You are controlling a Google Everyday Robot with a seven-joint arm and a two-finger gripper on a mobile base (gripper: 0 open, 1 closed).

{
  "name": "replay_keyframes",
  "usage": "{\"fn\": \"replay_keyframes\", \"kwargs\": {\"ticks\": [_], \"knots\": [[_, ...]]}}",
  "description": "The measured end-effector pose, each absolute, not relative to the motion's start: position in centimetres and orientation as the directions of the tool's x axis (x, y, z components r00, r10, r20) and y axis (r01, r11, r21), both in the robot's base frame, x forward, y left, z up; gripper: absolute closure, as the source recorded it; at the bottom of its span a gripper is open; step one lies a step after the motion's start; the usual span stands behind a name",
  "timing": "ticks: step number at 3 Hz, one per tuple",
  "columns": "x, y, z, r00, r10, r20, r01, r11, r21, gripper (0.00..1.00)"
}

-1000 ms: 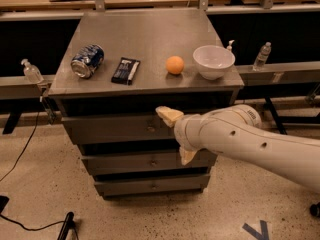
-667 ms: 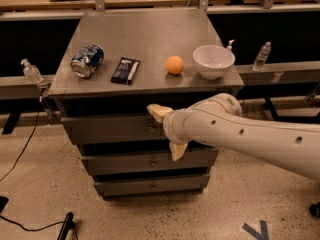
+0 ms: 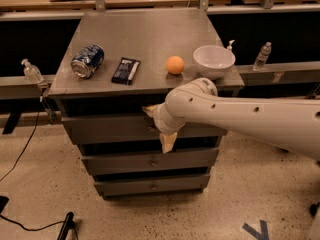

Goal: Open top drawer

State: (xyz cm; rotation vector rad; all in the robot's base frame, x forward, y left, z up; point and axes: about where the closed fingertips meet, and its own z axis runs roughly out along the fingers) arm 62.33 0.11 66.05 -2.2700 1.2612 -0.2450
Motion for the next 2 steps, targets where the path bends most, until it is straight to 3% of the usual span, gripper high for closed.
{"fn": "replay_keyframes", "kwargs": {"ticks": [2], "knots": [[64.6,-1.3,65.3,0.482,-0.864,-0.149,-0.795,-0.359,-0.489,0.12]]}}
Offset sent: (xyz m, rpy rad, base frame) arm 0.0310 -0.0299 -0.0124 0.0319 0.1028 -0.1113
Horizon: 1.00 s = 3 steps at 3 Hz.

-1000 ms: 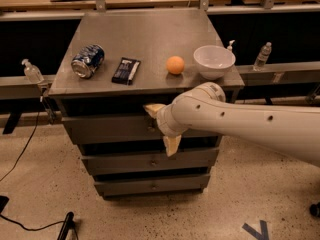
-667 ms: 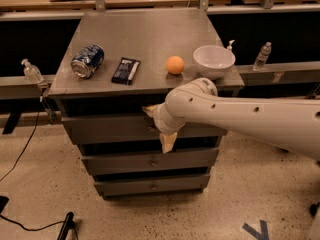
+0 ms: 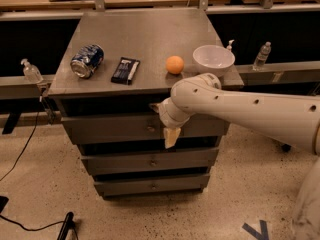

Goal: Open top drawer

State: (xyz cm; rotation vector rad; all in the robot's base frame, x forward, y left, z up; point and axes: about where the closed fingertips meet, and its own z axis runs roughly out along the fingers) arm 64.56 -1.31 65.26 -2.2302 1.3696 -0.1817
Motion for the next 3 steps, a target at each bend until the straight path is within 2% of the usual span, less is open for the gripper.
{"fn": "replay_keyframes", "kwargs": {"ticks": [1,2,3], "knots": [[64.1,-2.9,64.3,0.462,-0.874,-0.15,-0.819,-0.355,-0.451,0.16],[62.4,-4.6,63.6,0.46,-0.875,-0.152,-0.833,-0.365,-0.417,0.3],[61.2,-5.5,63.6,0.462,-0.872,-0.162,-0.838,-0.369,-0.403,0.33]]}}
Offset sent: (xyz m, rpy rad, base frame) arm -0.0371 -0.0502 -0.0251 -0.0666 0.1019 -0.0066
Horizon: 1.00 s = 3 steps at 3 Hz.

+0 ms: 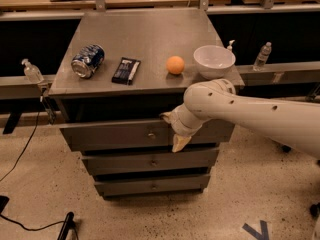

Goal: Open top drawer

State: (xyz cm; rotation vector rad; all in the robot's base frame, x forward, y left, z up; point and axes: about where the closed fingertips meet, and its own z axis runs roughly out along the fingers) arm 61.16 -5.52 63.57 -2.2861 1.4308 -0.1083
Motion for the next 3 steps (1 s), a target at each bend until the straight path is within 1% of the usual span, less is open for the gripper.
{"fn": "replay_keyframes", "kwargs": {"ticks": [1,2,3], "knots": [[61.16,-5.52,63.88,0.462,-0.872,-0.162,-0.838,-0.369,-0.403,0.34],[61.16,-5.52,63.88,0.462,-0.872,-0.162,-0.838,-0.369,-0.403,0.32],[61.16,-5.52,63.88,0.462,-0.872,-0.162,-0.838,-0.369,-0.403,0.26]]}}
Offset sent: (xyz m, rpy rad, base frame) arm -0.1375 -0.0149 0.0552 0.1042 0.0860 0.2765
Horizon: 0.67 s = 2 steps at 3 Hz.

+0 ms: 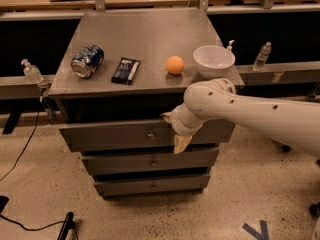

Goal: Open top drawer

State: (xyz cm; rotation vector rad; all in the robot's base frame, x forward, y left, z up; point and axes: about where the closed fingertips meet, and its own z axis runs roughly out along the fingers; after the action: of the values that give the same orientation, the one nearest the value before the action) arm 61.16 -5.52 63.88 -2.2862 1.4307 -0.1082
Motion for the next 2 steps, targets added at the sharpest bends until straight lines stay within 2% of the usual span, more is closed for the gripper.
{"fn": "replay_keyframes", "kwargs": {"ticks": [1,2], "knots": [[61.2,-5.5,63.9,0.462,-0.872,-0.162,-0.837,-0.369,-0.403,0.14],[58.7,-6.0,66.5,0.508,-0.841,-0.188,-0.805,-0.387,-0.449,0.02]]}}
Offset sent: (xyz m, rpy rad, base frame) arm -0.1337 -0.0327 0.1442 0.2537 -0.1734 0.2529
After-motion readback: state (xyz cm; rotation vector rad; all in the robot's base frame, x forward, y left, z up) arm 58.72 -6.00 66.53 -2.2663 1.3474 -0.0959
